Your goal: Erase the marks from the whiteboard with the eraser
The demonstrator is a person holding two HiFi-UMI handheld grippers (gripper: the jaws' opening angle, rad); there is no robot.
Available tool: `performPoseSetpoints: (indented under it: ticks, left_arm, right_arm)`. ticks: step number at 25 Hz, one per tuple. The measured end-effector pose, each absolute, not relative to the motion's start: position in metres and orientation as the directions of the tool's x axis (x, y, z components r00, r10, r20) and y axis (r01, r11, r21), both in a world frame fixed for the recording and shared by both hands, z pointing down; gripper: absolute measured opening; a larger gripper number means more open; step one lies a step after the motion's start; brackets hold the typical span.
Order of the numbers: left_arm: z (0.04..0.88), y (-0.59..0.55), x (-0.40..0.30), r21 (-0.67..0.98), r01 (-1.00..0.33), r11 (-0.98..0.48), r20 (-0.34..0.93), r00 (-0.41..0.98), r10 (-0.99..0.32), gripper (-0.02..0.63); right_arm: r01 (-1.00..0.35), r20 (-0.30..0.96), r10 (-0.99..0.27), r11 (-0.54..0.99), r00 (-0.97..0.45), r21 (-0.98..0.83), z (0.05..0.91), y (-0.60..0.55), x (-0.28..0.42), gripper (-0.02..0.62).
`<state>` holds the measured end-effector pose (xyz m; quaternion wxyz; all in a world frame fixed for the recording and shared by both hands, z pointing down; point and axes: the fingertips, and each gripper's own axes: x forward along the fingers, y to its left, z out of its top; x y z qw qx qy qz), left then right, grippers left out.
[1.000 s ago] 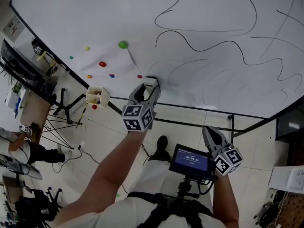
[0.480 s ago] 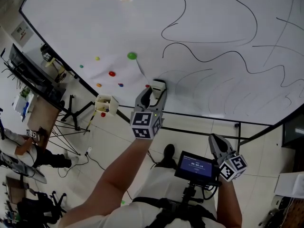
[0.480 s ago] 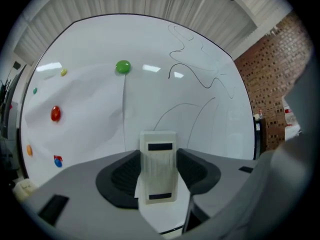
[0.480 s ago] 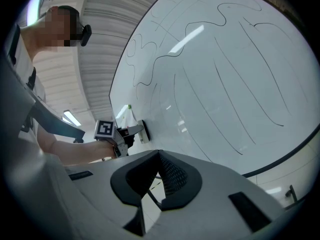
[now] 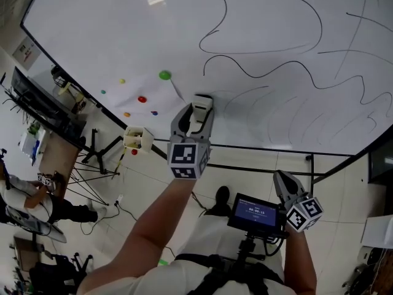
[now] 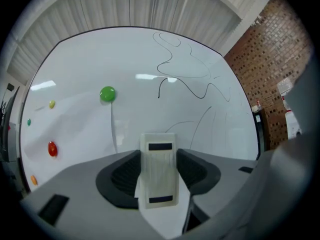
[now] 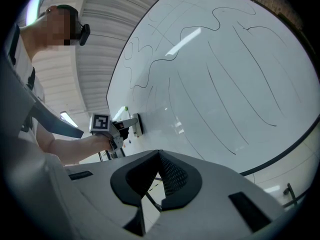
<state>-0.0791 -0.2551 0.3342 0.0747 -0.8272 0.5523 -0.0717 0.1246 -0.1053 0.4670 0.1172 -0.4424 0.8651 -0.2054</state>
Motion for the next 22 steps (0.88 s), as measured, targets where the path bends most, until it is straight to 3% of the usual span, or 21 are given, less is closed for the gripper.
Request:
performPoseSetpoints:
  ticks: [22]
  left_arm:
    - [0.297, -0.246, -0.038, -0.584, -0.75, -0.312, -0.092, 0.443, -0.892, 0.236]
  right_arm:
    - [-0.728, -0.041, -0.812, 0.542, -0.582, -0.419, 0.454, -0.125, 0.124, 0.018]
